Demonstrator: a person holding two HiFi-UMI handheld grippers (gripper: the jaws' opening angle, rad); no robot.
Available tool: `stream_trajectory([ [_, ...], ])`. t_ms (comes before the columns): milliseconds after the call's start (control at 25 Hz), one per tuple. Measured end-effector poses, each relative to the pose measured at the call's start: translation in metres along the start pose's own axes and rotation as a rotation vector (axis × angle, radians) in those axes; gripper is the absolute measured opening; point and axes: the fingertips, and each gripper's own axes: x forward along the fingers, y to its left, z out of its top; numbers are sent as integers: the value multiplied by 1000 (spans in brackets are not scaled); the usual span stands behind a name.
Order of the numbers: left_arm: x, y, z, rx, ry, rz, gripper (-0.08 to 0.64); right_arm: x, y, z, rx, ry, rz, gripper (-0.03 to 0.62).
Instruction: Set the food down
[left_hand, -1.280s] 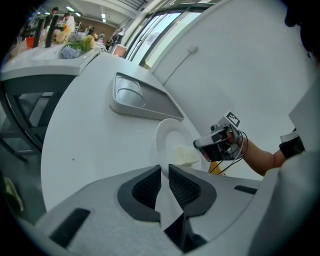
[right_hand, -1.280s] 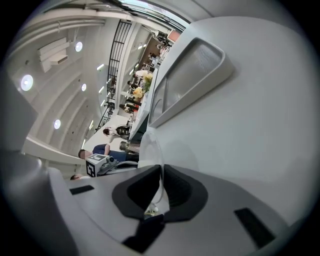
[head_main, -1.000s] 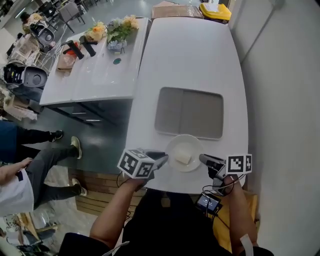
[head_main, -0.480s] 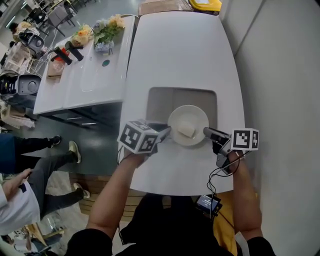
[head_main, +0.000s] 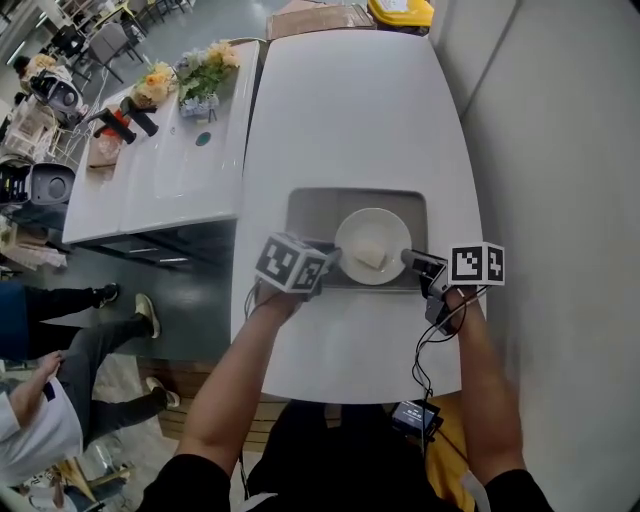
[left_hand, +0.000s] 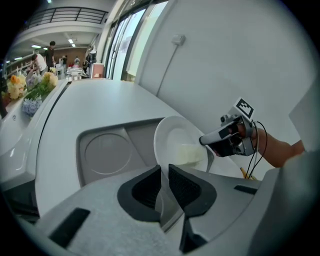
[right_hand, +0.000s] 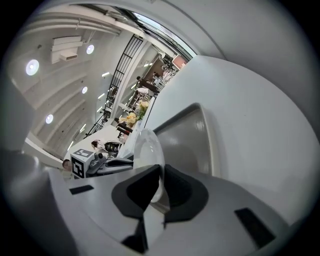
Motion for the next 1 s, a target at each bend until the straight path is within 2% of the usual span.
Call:
stream_trajectory([
  [80, 6, 3, -6, -4, 21, 9, 46, 4, -4, -2, -13, 19, -20, 21],
  [320, 16, 6, -17, 57, 88, 66, 48, 11, -11, -4, -103, 83, -113, 21],
  [720, 20, 5, -21, 88, 114, 132, 48, 16, -18, -6, -336, 144, -285, 60],
  [800, 20, 4, -19, 122, 128, 162, 48, 16, -17, -5, -399, 157, -315, 71],
  [1000, 19, -2, -13, 278, 160, 244, 49, 16, -17, -5, -570, 182, -399, 94],
])
